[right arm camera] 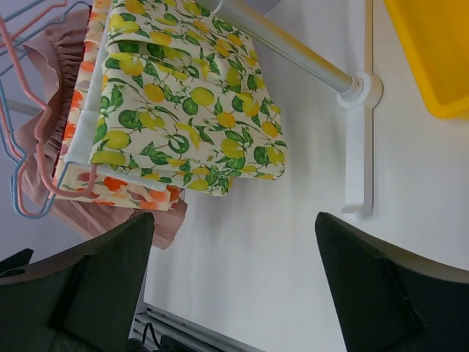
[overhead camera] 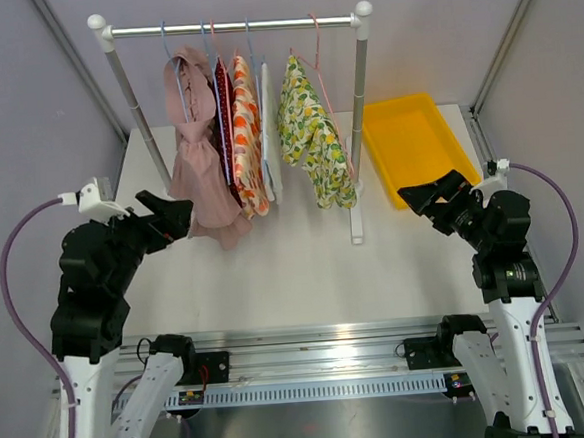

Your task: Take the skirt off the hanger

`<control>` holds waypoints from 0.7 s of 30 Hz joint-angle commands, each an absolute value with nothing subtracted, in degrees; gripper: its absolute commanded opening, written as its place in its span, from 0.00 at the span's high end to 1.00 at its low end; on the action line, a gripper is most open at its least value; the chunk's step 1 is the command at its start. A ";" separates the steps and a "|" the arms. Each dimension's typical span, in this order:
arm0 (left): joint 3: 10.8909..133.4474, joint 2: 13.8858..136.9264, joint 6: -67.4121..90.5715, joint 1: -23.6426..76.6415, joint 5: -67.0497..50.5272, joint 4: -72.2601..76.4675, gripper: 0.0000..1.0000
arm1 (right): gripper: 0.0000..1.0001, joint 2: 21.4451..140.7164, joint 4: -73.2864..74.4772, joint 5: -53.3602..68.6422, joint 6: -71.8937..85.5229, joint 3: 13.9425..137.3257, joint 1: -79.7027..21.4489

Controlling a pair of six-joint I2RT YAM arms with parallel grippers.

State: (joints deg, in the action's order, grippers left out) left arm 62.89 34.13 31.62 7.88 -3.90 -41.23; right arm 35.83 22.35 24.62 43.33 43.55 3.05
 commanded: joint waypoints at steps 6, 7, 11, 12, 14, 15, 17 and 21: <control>79.52 39.19 26.63 8.00 -2.90 -29.63 0.01 | 0.02 37.27 23.64 20.84 41.22 45.79 3.08; 81.72 40.85 26.80 8.00 -3.07 -29.27 0.01 | 0.02 37.18 23.56 20.40 40.61 45.79 3.08; 92.35 54.96 27.51 10.18 -4.14 -30.84 0.01 | 0.02 36.74 22.59 19.16 39.99 45.88 3.08; 95.68 57.80 27.07 12.28 -2.56 -31.89 0.01 | 0.02 36.56 22.33 18.99 39.90 45.97 3.08; 107.18 64.47 21.82 24.26 9.27 -36.36 0.01 | 0.01 37.00 23.37 19.25 39.03 46.49 3.08; 111.75 71.47 19.62 28.70 14.19 -38.13 0.01 | 0.01 37.26 24.16 19.25 38.68 47.28 3.08; 127.42 79.94 15.57 37.56 22.04 -43.73 0.01 | 0.01 38.05 26.00 19.42 37.53 47.90 3.08; 146.15 96.65 14.06 44.20 25.05 -48.17 0.01 | 0.01 37.62 28.21 18.29 35.86 48.08 3.08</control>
State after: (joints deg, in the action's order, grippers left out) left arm 138.10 91.26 18.52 40.77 17.61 -41.12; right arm 37.98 26.44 19.99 38.50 45.65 3.05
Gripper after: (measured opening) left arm 0.987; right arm 0.990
